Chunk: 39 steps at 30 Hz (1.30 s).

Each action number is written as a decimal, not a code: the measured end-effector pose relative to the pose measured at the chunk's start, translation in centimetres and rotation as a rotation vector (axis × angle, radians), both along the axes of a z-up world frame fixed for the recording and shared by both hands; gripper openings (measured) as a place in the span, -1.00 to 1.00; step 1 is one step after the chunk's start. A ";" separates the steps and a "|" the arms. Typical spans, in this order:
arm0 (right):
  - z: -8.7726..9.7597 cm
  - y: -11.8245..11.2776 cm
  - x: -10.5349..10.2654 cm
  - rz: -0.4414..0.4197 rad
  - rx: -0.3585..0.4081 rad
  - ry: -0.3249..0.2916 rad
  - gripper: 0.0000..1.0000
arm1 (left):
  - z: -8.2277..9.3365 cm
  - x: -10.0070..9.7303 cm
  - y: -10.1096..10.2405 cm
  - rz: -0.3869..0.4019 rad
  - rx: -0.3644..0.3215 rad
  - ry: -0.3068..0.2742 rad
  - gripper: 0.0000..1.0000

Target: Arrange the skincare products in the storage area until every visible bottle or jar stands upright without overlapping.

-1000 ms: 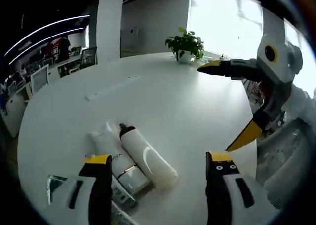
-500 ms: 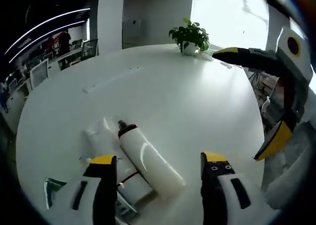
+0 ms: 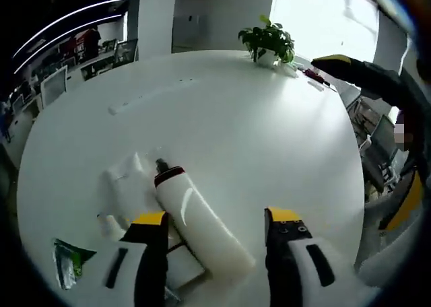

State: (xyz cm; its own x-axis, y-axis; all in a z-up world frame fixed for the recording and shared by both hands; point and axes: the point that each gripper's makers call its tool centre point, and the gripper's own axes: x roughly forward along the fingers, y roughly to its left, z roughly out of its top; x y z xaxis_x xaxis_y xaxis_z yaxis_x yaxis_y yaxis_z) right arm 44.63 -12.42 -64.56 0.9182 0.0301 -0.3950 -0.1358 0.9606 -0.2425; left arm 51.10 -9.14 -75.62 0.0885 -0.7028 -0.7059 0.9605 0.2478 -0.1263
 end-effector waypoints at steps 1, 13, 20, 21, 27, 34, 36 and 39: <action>0.1 -0.1 0.0 -0.001 0.002 -0.002 0.96 | -0.2 0.1 0.0 0.001 0.005 0.005 0.03; 0.5 -0.3 0.1 -0.004 0.024 -0.015 0.96 | -1.0 1.0 -0.5 -0.001 0.100 -0.022 -0.26; 0.6 -0.6 0.1 -0.011 0.018 -0.017 0.96 | -2.1 0.5 -0.9 -0.062 0.184 -0.078 -0.28; 0.6 -0.6 0.1 -0.009 0.019 -0.017 0.96 | -2.3 0.4 -0.9 -0.072 0.195 -0.087 -0.29; 0.8 -0.8 0.0 -0.014 0.018 -0.021 0.96 | -2.6 0.6 -1.0 -0.088 0.228 -0.105 -0.32; 0.9 -0.8 -0.1 -0.015 0.023 -0.020 0.96 | -2.7 0.6 -1.1 -0.100 0.256 -0.090 -0.33; 0.8 -0.9 -0.2 -0.018 0.020 -0.016 0.97 | -2.8 0.6 -1.1 -0.106 0.270 -0.087 -0.33; 0.8 -1.1 -0.3 -0.023 0.022 -0.016 0.97 | -2.8 0.5 -1.1 -0.116 0.280 -0.079 -0.35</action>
